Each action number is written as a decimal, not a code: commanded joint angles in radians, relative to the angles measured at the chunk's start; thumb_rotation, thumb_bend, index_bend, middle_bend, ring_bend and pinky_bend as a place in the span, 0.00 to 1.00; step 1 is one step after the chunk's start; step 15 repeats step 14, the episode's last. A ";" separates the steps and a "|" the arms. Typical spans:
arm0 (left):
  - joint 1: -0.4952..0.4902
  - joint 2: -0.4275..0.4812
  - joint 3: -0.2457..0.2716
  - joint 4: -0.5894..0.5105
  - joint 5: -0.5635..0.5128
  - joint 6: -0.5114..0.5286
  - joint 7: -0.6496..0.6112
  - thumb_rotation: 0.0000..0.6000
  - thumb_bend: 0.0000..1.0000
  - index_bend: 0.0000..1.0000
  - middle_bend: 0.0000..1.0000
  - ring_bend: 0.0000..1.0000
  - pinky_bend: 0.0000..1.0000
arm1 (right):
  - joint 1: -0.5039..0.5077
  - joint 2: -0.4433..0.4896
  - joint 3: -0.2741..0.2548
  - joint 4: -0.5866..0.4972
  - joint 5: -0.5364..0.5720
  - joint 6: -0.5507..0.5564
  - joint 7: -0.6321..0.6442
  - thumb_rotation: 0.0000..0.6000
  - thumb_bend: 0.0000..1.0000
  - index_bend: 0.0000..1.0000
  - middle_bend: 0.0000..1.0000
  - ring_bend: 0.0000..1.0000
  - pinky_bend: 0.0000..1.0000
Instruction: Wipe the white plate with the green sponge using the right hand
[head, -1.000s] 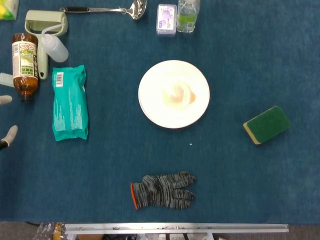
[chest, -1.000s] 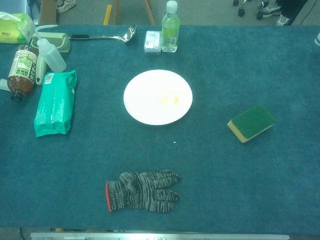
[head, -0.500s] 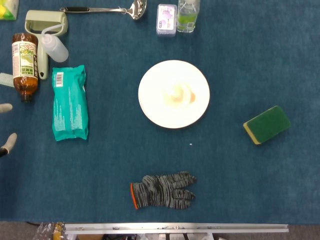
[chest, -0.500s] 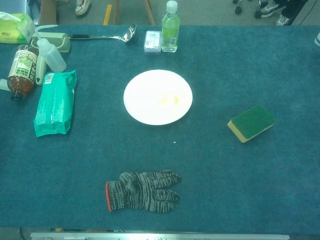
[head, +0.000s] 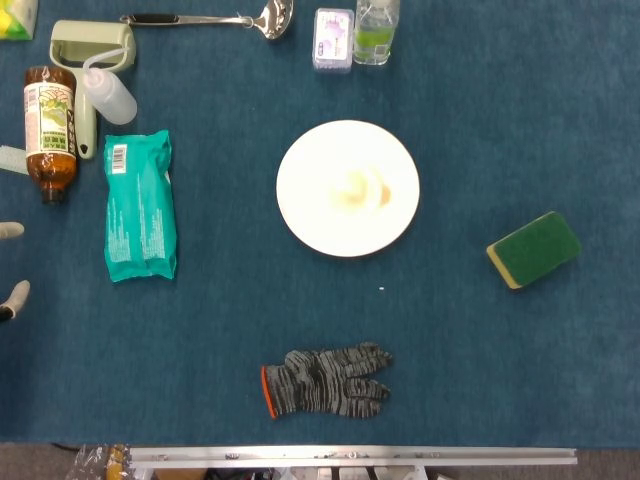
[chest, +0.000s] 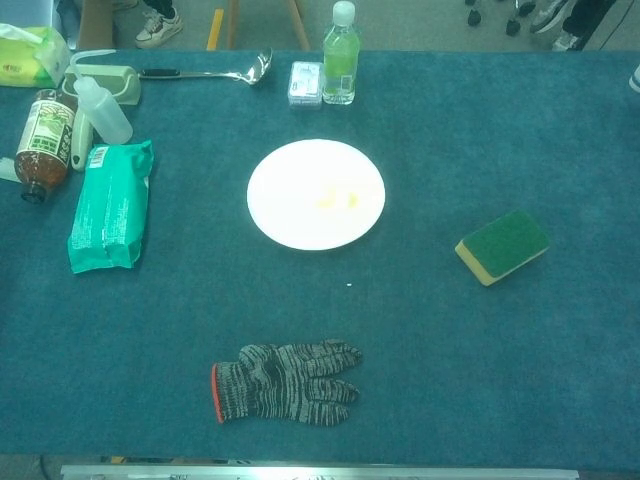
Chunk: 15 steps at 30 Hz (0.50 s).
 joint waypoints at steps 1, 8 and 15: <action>-0.002 -0.002 -0.001 0.000 -0.001 -0.003 0.000 1.00 0.21 0.32 0.16 0.08 0.26 | -0.002 0.001 0.005 0.001 0.003 -0.004 0.004 1.00 0.00 0.05 0.15 0.12 0.38; -0.002 -0.005 0.000 -0.007 0.003 0.000 0.003 1.00 0.21 0.32 0.16 0.08 0.26 | -0.004 -0.003 0.013 0.011 0.005 -0.030 0.017 1.00 0.00 0.05 0.15 0.12 0.38; -0.004 -0.008 0.001 -0.004 0.006 -0.001 0.003 1.00 0.21 0.32 0.16 0.08 0.26 | -0.005 -0.015 0.016 0.019 -0.002 -0.048 0.024 1.00 0.00 0.05 0.15 0.12 0.38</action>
